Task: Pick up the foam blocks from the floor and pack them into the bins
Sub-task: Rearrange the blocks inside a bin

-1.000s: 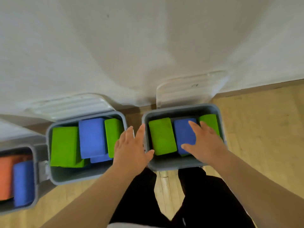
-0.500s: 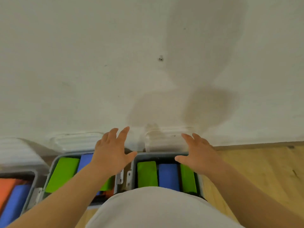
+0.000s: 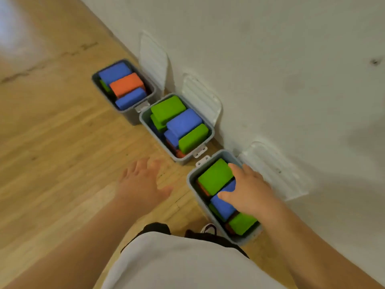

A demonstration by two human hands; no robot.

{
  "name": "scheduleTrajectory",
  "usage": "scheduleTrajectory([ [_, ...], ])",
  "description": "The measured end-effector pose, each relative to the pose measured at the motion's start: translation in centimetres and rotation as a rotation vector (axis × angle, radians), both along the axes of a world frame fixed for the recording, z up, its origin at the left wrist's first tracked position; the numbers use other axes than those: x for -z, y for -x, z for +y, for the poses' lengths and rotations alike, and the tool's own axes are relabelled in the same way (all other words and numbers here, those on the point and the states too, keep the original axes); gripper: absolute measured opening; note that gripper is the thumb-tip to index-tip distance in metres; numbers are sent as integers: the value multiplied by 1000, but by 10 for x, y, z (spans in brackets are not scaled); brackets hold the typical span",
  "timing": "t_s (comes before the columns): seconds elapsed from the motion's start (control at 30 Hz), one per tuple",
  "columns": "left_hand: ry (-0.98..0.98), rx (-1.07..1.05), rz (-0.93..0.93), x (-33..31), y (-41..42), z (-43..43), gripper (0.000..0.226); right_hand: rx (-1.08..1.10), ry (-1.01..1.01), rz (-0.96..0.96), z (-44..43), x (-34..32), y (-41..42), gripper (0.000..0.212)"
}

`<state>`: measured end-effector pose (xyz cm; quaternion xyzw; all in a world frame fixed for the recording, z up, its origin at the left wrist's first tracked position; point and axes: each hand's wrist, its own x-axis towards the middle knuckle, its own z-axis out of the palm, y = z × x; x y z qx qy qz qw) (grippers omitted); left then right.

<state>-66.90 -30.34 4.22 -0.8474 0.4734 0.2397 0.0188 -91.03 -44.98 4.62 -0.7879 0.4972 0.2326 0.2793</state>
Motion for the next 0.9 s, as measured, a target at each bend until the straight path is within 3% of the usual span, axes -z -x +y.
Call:
scheduleTrajectory([
  [0.27,-8,-522,17,9,-41,237,93,-591,55,53,134,-4,-161,101],
  [0.6,21,-1184,38,9,-67,596,94,-1358,88,44,488,-16,-369,94],
  [0.9,-13,-1590,52,12,-55,738,100,-1768,104,-10,687,-21,-460,94],
])
